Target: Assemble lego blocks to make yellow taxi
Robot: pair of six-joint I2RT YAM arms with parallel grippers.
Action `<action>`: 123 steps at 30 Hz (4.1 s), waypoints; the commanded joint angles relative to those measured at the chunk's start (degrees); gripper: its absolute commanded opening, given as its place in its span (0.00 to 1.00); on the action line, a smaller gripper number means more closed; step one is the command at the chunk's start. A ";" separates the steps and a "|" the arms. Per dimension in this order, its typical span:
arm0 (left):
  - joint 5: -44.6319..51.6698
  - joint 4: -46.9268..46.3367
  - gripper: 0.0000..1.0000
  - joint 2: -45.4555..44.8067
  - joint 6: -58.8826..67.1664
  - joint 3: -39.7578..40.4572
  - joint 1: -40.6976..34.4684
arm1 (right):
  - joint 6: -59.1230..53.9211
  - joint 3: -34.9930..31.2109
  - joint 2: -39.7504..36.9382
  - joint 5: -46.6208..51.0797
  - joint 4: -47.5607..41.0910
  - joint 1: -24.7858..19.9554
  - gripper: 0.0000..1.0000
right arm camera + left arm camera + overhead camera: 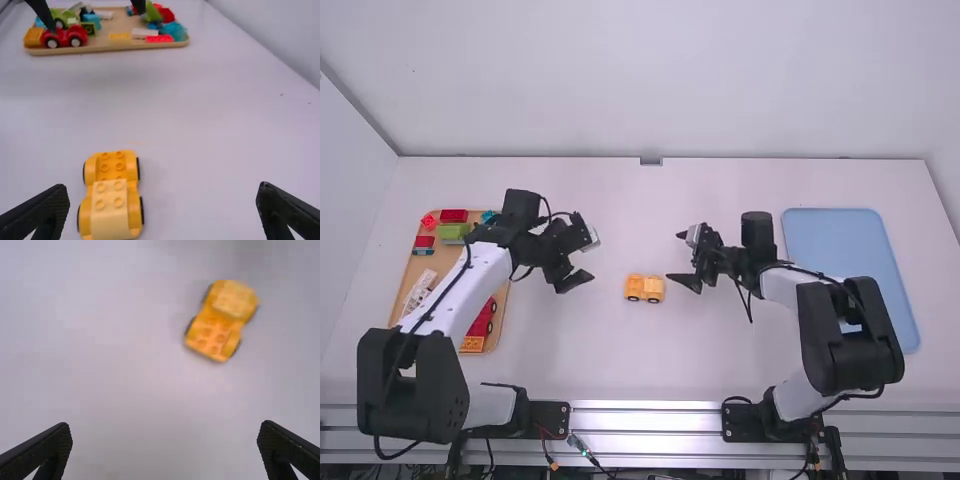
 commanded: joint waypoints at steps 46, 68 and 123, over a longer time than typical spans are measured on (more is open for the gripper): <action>-25.62 -10.64 0.67 28.94 -36.81 20.87 25.20 | 6.51 -0.33 -0.83 -0.76 15.28 -0.22 0.99; -25.29 -6.49 0.56 28.94 -37.20 15.63 24.79 | 6.54 -0.33 -0.83 -0.76 15.28 -0.17 0.99; -14.12 -6.16 0.14 25.57 -37.07 18.45 23.78 | 42.82 -0.33 -0.83 0.92 35.30 -0.22 0.99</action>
